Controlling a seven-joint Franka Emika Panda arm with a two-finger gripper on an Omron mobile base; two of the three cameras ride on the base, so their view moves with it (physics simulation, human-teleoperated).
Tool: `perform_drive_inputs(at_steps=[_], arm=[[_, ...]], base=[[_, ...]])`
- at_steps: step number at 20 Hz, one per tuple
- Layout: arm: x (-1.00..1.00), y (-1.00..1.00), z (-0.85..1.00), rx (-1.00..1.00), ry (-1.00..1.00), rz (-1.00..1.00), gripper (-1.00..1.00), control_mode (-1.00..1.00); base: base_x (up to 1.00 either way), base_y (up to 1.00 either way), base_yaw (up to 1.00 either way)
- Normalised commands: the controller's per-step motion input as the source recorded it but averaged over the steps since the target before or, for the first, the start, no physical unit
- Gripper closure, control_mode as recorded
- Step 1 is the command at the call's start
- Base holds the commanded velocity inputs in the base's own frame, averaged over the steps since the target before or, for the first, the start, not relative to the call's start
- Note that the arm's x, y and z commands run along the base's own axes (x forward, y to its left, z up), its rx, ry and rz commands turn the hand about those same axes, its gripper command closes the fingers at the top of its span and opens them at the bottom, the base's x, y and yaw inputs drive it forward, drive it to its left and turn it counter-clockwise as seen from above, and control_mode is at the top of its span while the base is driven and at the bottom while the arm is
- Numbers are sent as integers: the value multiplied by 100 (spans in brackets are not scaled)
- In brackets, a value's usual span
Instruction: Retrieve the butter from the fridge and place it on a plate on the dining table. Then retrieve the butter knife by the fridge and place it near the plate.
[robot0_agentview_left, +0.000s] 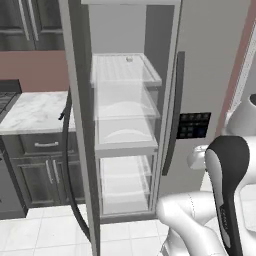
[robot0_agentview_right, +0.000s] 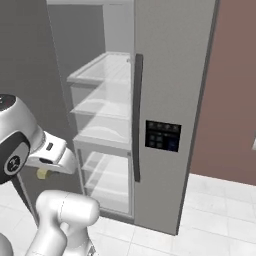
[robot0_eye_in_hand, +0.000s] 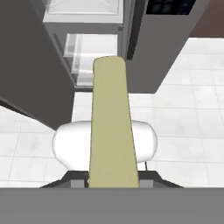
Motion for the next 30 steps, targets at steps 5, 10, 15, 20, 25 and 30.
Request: perform_drive_inputs(at_steps=[5, 10, 15, 20, 25, 30], arm=[[0, 0, 0, 0, 0, 0, 100, 100], [0, 0, 0, 0, 0, 0, 100, 100], [0, 0, 0, 0, 0, 0, 100, 100], [0, 0, 0, 0, 0, 0, 100, 100], [0, 0, 0, 0, 0, 0, 100, 100], [0, 0, 0, 0, 0, 0, 100, 100]], base=[[-71, -5, 9], [-40, -1, 56], [-75, -47, 51], [-40, -90, 32], [39, -100, -13], [-27, -66, -1]])
